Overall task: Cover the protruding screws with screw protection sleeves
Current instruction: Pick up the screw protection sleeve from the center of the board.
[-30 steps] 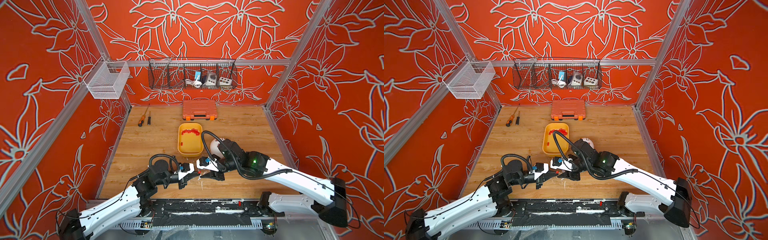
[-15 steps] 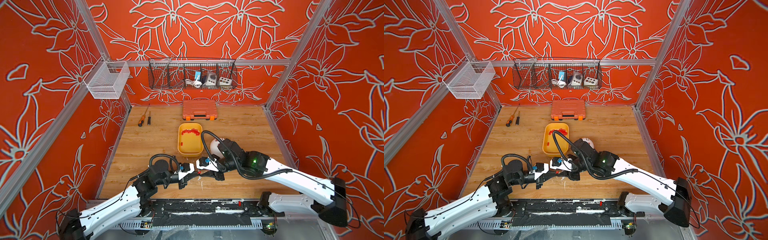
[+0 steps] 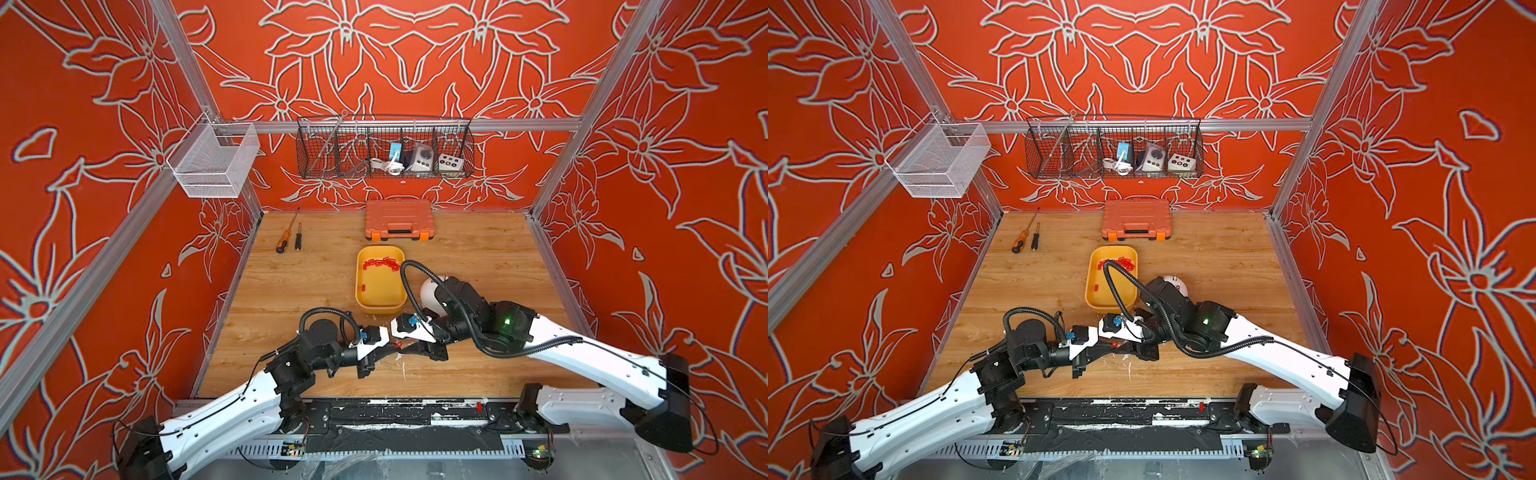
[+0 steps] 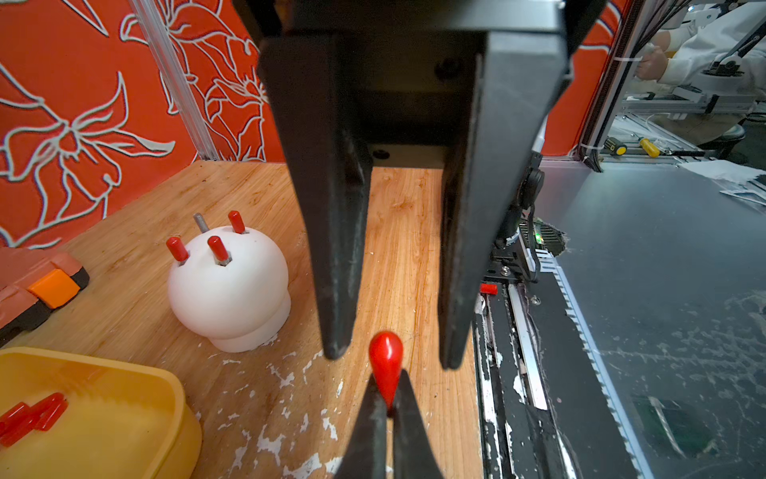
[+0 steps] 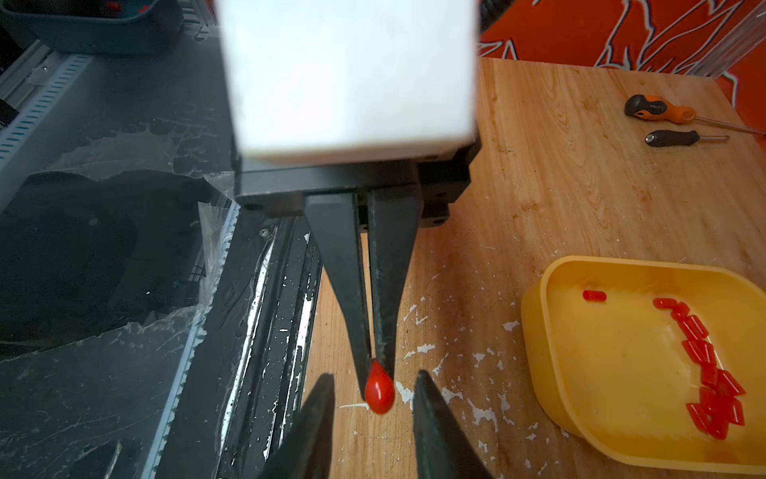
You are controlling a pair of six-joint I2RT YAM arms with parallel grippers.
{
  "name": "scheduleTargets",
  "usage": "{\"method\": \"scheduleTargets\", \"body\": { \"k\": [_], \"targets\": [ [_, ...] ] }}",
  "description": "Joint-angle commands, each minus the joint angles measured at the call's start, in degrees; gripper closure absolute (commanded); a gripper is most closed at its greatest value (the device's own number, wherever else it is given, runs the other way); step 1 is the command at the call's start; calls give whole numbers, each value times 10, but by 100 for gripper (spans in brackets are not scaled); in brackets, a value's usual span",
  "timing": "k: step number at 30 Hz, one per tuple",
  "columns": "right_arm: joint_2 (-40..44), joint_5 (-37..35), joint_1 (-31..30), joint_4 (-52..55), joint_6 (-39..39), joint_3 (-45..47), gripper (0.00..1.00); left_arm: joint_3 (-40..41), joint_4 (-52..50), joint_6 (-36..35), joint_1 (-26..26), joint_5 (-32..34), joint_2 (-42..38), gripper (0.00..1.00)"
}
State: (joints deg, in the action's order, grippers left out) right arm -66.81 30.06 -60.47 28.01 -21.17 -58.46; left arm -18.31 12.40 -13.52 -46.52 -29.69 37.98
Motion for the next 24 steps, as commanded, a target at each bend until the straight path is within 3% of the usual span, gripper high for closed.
{"method": "scheduleTargets", "body": {
  "k": [1, 9, 12, 13, 15, 16, 19, 24],
  "targets": [
    [-3, 6, -5, 9, -8, -20, 77, -2, -2, -11, -4, -6, -1, 100],
    [-3, 15, -5, 12, -4, -23, 100, -2, -4, -14, -4, -2, -3, 100],
    [-3, 16, -5, 9, 4, -24, 100, -1, -10, -18, -4, 9, -8, 99],
    [-3, 16, -5, 7, 11, -25, 100, -1, -11, -18, -4, 16, -13, 96],
    [1, 12, -4, -7, 34, -24, 100, 9, -9, -20, -4, 42, -33, 73],
    [4, 11, -2, -22, 53, -21, 100, 16, -6, -20, -4, 60, -47, 71],
    [5, 16, 13, -105, 164, 1, 100, 48, 1, -18, -4, 140, -112, 62],
    [-19, 86, 48, -315, 445, 61, 100, 105, 9, -22, -4, 232, -234, 53]
  ]
}}
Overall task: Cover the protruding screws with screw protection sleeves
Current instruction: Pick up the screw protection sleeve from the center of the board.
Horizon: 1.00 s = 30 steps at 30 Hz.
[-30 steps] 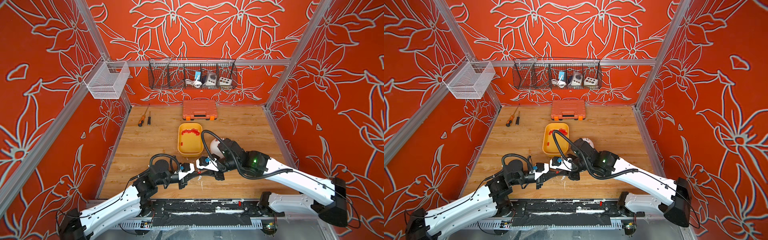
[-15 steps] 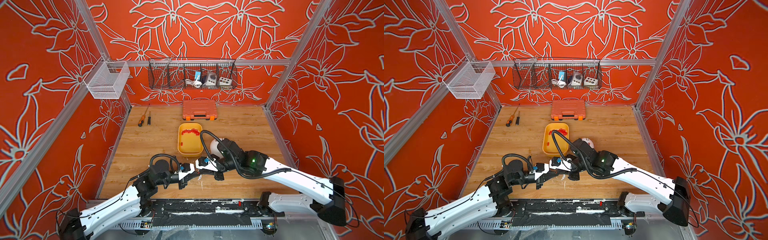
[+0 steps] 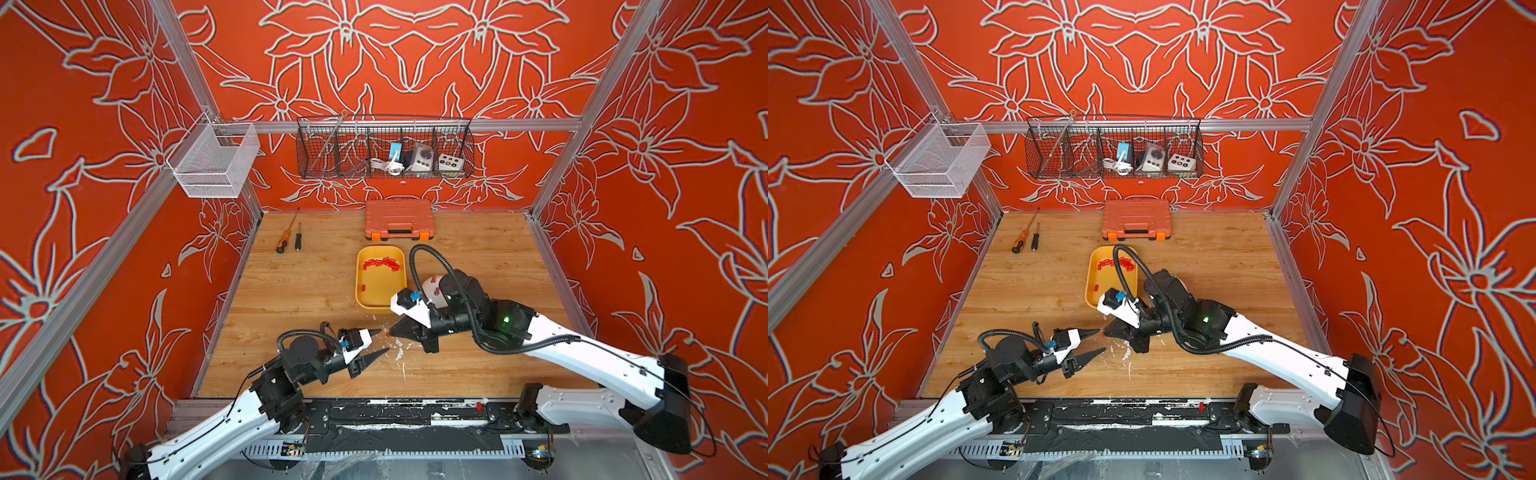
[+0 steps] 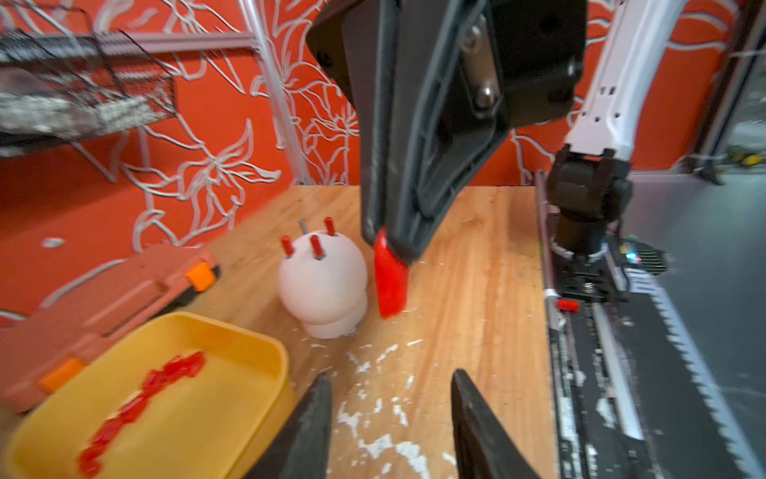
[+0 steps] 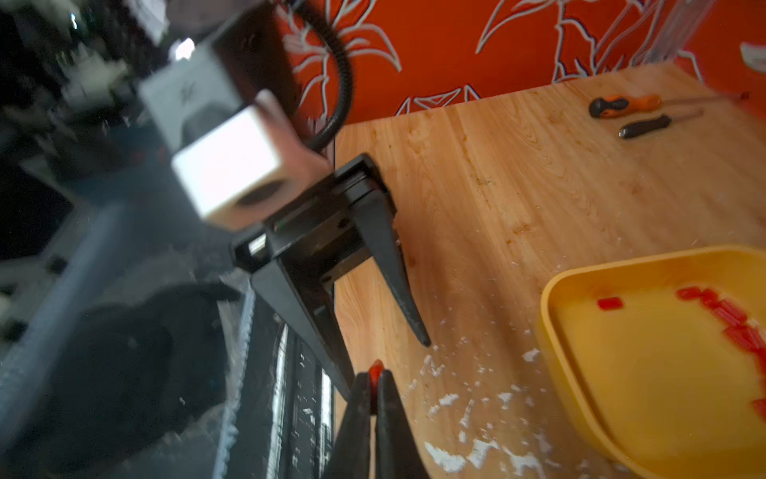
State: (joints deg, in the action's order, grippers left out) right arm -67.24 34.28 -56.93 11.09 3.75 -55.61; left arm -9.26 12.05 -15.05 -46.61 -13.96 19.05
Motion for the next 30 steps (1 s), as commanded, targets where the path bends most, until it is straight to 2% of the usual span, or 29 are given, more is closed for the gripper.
{"method": "scheduleTargets", "body": {
  "k": [1, 6, 12, 18, 30],
  "targets": [
    [-18, 51, 17, -177, 230, 43, 100, 21, 12, -5, -3, 87, -61, 52],
    [-48, 70, 24, -287, 345, 79, 100, 39, 5, 1, -3, 110, -122, 51],
    [-90, 92, 24, -383, 416, 97, 100, 41, 15, 3, -3, 90, -115, 51],
    [-107, 108, 24, -398, 414, 93, 100, 37, 22, 4, -3, 101, -94, 53],
    [-97, 97, 23, -354, 363, 106, 100, 45, 11, 6, -3, 107, -132, 53]
  ]
}}
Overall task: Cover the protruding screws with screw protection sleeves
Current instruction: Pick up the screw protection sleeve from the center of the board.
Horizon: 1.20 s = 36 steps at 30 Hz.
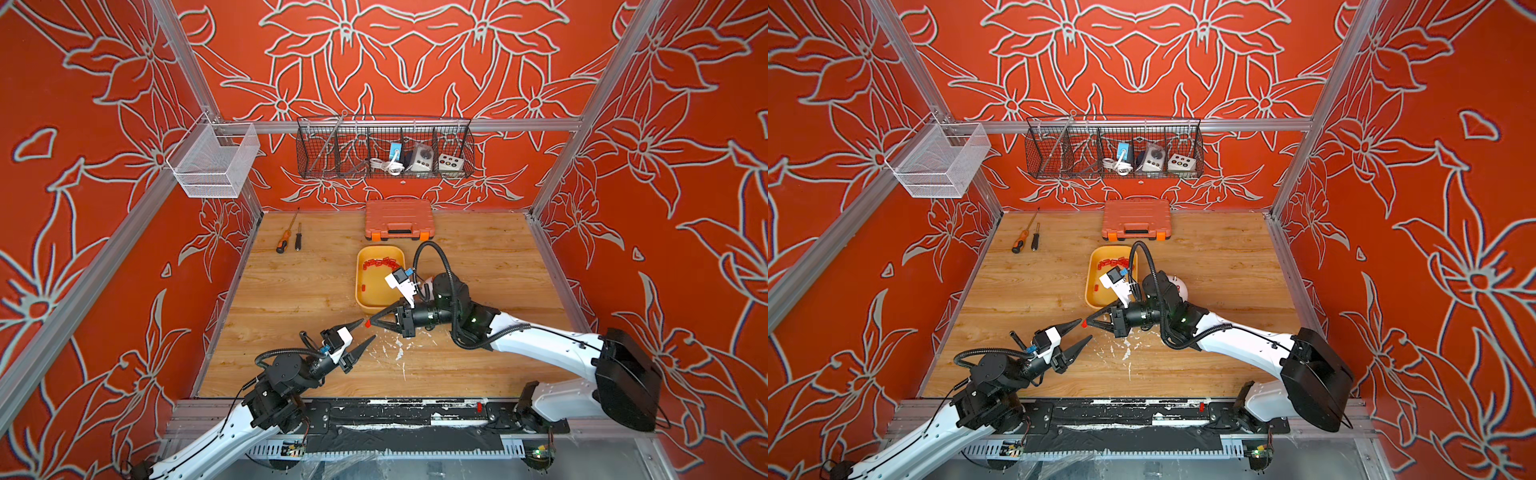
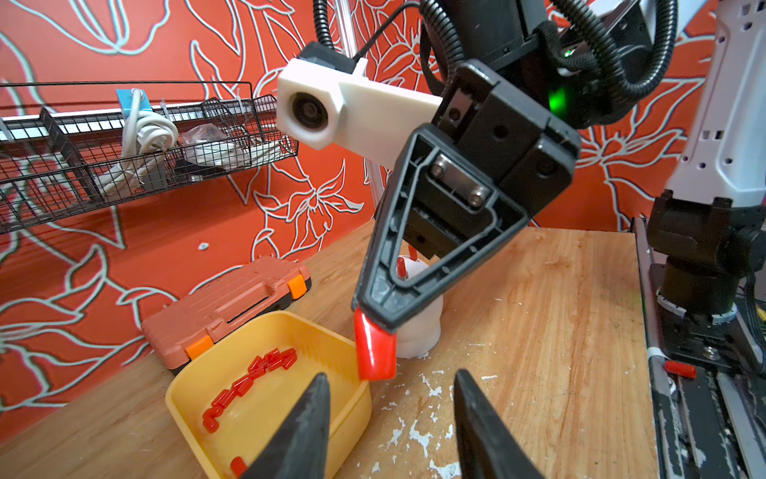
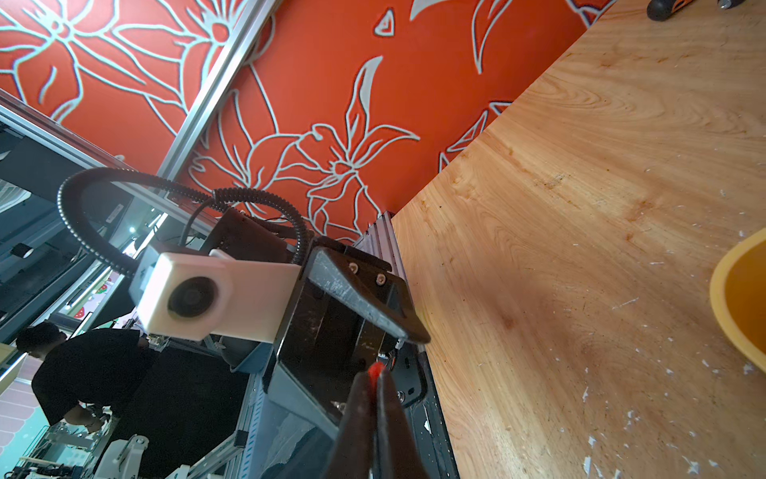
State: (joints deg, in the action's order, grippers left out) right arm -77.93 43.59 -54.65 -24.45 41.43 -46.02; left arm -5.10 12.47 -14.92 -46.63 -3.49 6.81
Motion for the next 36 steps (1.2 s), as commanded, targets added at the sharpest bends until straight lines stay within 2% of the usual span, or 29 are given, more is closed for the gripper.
{"method": "scheduleTargets", "body": {
  "k": [1, 15, 18, 21, 25, 29, 31, 36],
  "targets": [
    [10, 3, 0, 1, -14, 11, 100, 4, 8, 3, -3, -1, -9, 53],
    [-2, 10, -10, -21, -15, 16, 100, -2, 12, 0, -3, -13, 15, 67],
    [-4, 10, -11, -23, -19, 16, 100, -3, 9, -1, -3, -13, 12, 73],
    [-8, 11, -12, -23, -25, 17, 100, -1, 9, -1, -3, -10, 10, 73],
    [-6, 7, -12, -21, -28, 17, 100, -2, 9, -2, -3, -11, 8, 79],
    [-7, 4, -12, -13, -33, 18, 100, -3, 8, -2, -3, -15, 8, 80],
    [-7, 3, -12, -15, -33, 18, 100, -3, 7, -3, -3, -17, 10, 89],
    [-9, 1, -11, -13, -36, 18, 100, -6, 8, -5, -3, -21, 19, 94]
  ]
}}
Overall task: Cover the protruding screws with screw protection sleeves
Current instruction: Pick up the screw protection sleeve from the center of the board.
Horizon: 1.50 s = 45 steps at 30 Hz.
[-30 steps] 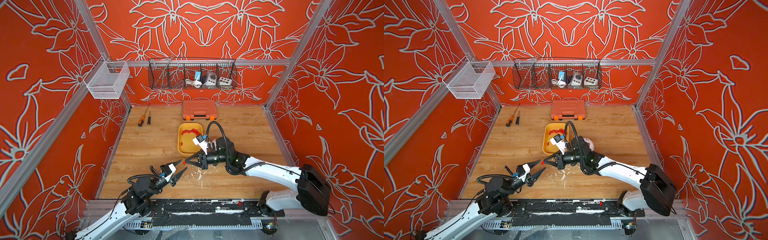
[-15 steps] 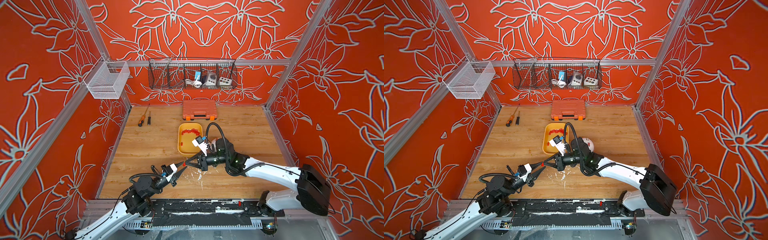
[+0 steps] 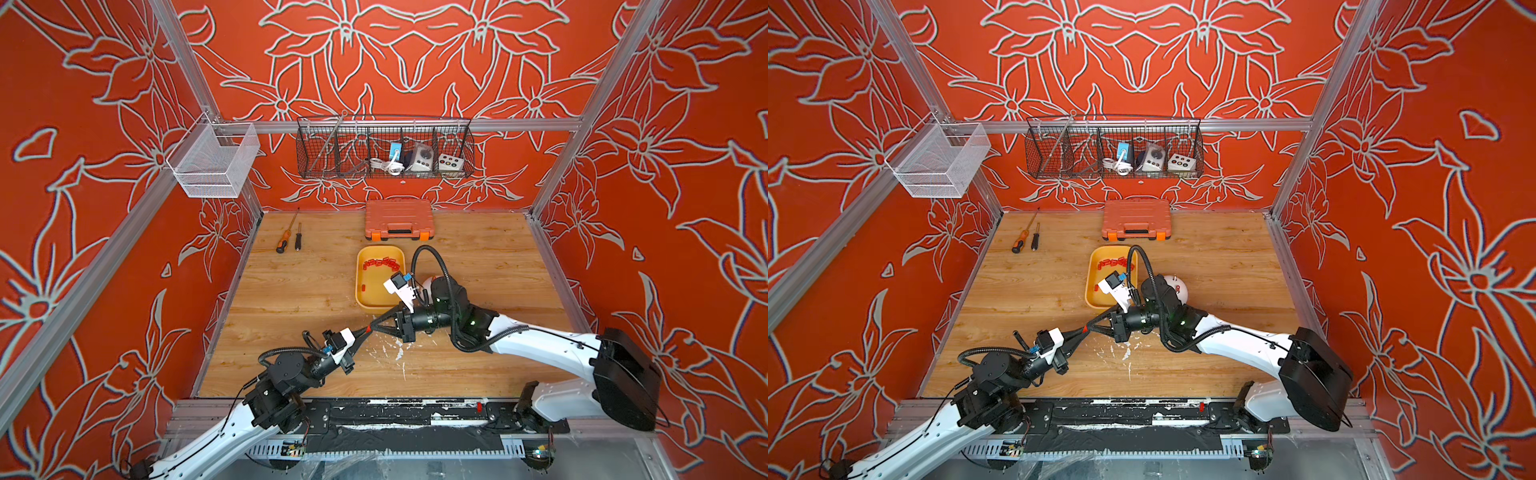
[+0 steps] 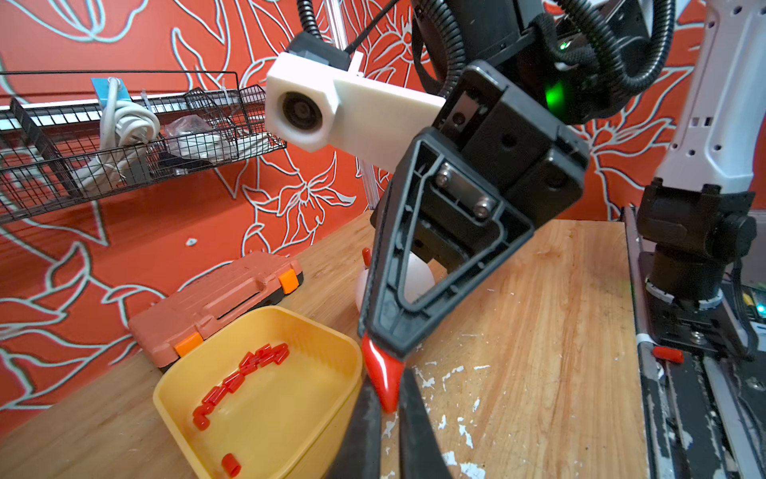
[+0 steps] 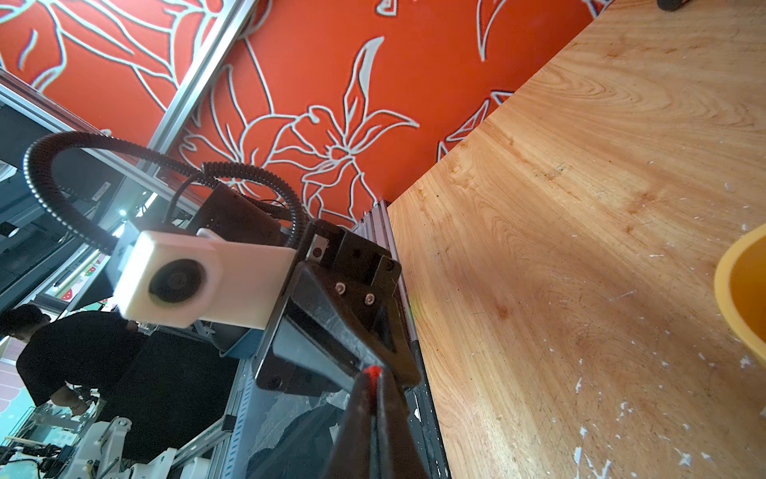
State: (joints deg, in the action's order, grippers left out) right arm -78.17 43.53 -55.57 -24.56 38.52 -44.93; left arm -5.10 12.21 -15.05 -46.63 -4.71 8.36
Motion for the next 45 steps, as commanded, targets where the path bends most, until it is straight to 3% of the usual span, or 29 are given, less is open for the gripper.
{"method": "scheduleTargets", "body": {
  "k": [1, 5, 7, 10, 16, 25, 27, 30, 32, 41, 45],
  "targets": [
    [-7, 2, -2, -14, -5, 7, 100, -7, 10, -3, -3, -9, 5, 94],
    [-2, -4, -2, -14, -6, 9, 100, -8, 11, -3, -3, -10, 6, 93],
    [0, -6, -2, -12, -8, 10, 100, -6, 13, 0, -3, -7, 4, 71],
    [0, -6, -2, -13, -8, 9, 100, -3, 13, 1, -3, -7, -4, 70],
    [0, -9, -2, -13, -11, 10, 100, -4, 8, -2, -3, -11, -6, 90],
    [2, -12, -2, -11, -14, 7, 100, -7, 10, -2, -3, -13, 2, 94],
    [4, -14, -2, -12, -14, 6, 100, -6, 12, -1, -3, -11, 2, 80],
    [10, -21, 0, -15, -9, 9, 100, -5, 13, -2, -3, -9, -1, 73],
    [16, -22, 3, -13, -10, 9, 100, -4, 12, -1, -3, -8, -4, 61],
    [42, 43, 84, -92, 74, 49, 100, -3, 17, -5, -3, -9, 0, 52],
    [75, 53, 159, -37, 58, 64, 100, -3, 18, -5, -3, -16, 2, 51]
  ]
}}
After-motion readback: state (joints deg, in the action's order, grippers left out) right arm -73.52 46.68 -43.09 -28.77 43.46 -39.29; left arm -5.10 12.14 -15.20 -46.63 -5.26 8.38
